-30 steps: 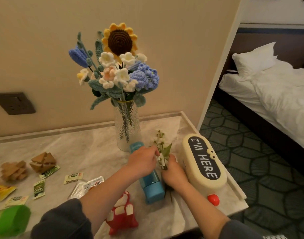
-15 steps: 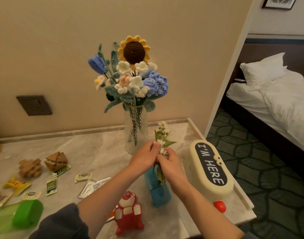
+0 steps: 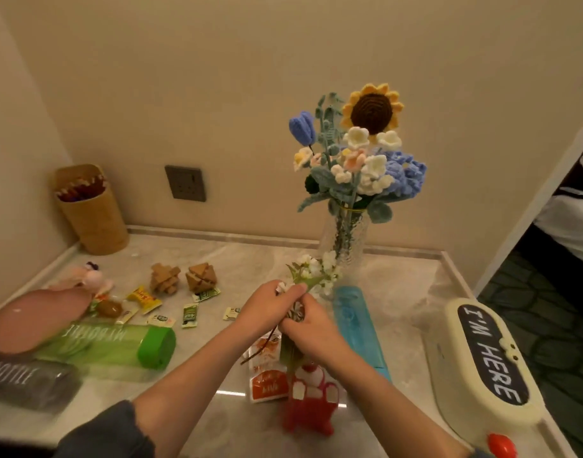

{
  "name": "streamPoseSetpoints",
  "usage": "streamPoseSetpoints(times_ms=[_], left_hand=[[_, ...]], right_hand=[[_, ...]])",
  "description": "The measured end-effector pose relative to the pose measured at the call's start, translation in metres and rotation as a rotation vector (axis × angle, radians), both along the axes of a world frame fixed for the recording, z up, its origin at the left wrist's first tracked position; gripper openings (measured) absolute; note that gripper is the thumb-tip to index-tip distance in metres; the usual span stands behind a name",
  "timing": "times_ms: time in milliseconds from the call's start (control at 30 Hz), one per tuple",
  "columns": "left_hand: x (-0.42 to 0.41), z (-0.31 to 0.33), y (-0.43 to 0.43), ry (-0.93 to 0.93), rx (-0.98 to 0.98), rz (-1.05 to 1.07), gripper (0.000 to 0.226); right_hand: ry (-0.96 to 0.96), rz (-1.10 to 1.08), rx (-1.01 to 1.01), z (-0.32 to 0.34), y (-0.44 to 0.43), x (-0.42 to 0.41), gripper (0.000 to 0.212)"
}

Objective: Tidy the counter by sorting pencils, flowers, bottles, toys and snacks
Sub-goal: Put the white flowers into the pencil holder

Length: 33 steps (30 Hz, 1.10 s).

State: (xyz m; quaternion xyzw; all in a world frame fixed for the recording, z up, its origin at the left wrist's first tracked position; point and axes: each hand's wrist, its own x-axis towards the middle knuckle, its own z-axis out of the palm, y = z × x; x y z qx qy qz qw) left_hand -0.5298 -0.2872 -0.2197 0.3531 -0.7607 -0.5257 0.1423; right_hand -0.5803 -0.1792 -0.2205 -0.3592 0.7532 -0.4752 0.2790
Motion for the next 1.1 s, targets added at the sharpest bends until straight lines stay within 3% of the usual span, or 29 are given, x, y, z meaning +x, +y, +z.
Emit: streamPoseSetpoints(times_ms=[167, 300, 567, 867, 1100], left_hand=[[0.034, 0.004, -0.025, 0.029, 0.047, 0.123, 0.026], [0.058, 0.011, -0.045, 0.094, 0.141, 0.238, 0.022], [0.100, 0.027, -0.086, 0.282, 0.235, 0.405, 0.020], [0.141, 0.040, -0.154, 0.374, 0.305, 0.346, 0.028], [0.172, 0.051, -0.226, 0.438, 0.173, 0.404, 0.019]], right_hand=[[0.034, 0.188, 0.056, 0.011, -0.026, 0.020, 0.016], [0.064, 0.260, 0.049, 0.020, -0.050, 0.036, 0.021], [-0.203, 0.058, -0.018, 0.045, -0.107, 0.048, 0.014], [-0.362, 0.175, -0.054, 0.066, -0.189, 0.080, 0.014], [-0.314, 0.085, -0.149, 0.076, -0.257, 0.106, 0.011]])
